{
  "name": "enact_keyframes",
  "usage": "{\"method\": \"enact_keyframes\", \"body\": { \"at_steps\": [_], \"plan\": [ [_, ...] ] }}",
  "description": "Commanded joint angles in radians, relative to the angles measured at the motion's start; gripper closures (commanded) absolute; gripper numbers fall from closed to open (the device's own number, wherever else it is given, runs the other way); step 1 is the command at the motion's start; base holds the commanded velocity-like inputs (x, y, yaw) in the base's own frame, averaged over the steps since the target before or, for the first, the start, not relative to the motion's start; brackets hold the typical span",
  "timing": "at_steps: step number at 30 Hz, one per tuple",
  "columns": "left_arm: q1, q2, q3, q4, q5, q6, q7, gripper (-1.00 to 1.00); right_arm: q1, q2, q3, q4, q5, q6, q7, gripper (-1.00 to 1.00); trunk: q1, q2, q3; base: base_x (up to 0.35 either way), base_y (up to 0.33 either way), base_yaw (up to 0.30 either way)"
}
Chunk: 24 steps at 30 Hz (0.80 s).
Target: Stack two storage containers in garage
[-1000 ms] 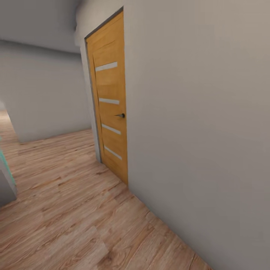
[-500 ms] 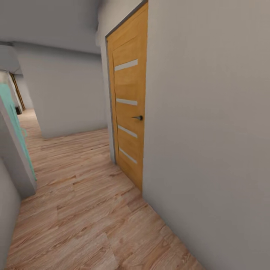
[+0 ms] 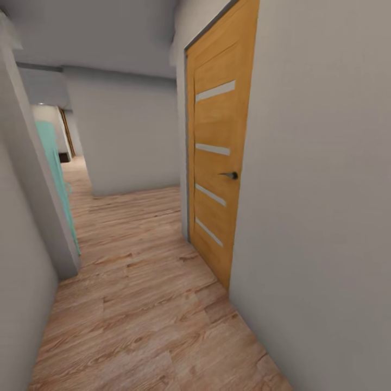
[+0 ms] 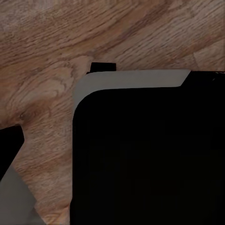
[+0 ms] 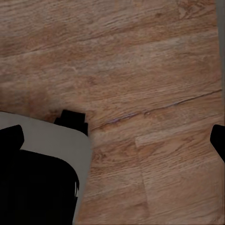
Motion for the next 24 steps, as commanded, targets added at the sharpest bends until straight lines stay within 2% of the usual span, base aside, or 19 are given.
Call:
{"method": "enact_keyframes", "body": {
  "at_steps": [1, 13, 24],
  "plan": [
    [0.0, 0.0, 0.0, -0.001, 0.003, -0.001, -0.001, -1.0, 0.0, 0.001, 0.008, 0.003, -0.008, -0.005, 0.0, -1.0, 0.001, 0.0, -0.001, 0.323, 0.0, 0.284],
    [0.0, 0.001, 0.0, -0.001, 0.003, -0.001, -0.001, -1.0, 0.018, 0.001, 0.008, 0.002, -0.009, -0.003, 0.0, -1.0, 0.001, 0.0, -0.001, 0.323, 0.0, 0.266],
    [0.0, 0.0, 0.001, -0.001, 0.003, -0.001, 0.0, -1.0, 0.018, 0.001, 0.01, 0.002, -0.002, -0.015, -0.009, -1.0, 0.001, 0.0, -0.001, 0.323, 0.0, 0.029]
  ]
}}
